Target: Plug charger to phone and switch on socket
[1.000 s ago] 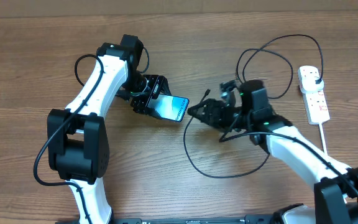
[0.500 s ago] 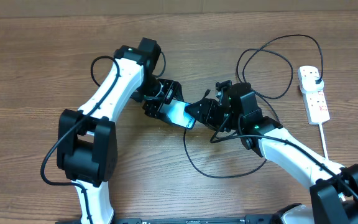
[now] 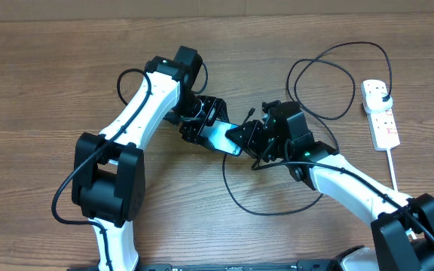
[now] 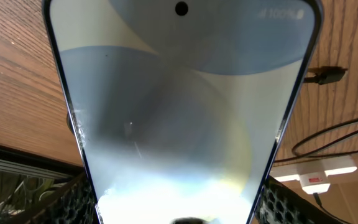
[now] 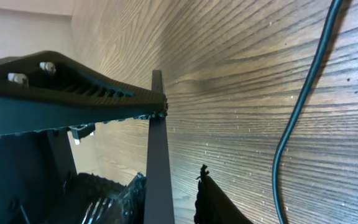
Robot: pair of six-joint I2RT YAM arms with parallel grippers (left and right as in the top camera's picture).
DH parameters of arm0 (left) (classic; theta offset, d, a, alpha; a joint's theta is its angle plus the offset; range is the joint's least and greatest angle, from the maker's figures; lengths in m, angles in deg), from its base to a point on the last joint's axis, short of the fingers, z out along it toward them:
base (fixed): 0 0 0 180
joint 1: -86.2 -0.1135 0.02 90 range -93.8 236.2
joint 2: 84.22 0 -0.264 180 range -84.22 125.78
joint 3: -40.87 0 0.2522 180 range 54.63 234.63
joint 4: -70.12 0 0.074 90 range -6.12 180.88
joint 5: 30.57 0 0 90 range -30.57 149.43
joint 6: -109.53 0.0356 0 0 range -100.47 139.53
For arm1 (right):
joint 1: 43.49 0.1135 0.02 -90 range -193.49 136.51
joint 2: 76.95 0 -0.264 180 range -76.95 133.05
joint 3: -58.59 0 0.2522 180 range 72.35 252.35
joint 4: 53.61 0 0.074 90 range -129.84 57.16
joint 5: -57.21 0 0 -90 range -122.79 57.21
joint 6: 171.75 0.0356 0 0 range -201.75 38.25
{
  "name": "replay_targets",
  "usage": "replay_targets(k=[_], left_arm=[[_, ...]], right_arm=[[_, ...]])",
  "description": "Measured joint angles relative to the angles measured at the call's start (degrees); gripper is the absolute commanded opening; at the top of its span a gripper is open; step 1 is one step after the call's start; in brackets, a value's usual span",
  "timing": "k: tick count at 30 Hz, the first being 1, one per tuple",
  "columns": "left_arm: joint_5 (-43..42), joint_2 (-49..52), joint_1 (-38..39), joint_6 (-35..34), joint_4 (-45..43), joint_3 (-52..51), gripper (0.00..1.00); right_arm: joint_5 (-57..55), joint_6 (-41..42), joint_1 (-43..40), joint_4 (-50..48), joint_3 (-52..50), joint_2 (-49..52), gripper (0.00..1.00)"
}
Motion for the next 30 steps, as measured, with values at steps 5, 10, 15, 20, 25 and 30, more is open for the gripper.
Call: replay_targets(k=[5,10,15,20,25,30], left_arm=[[-0.2,0.0,0.0,-0.4,-0.3,0.0,0.75],[-2.2,0.0,0.0,-0.7,-0.9,0.0,0.75],[-2.8,0.0,0.0,-0.7,-0.9,0.0,0.75],[-3.0,0.0,0.0,-0.9,-0.9,0.0,0.79],[-3.4,0.0,0.0,-1.5,-0.9,0.0,0.97],[-4.9,0.0,0.0,-1.6,-0.9,0.3,1.0]], right_arm=[[-1.2,0.9,0.8,-0.4,0.0,0.0,0.24],[-2.2,1.2,1.6,-0.6,0.0,0.0,0.18],[-2.4,1.3,1.6,-1.0,0.1,0.0,0.13],[-2.4,1.4,1.6,-1.1,0.2,0.0,0.12],[-2.6,1.2,1.6,-1.1,0.2,0.0,0.09],[-3.3,1.5,1.6,-0.1,0.2,0.6,0.04]])
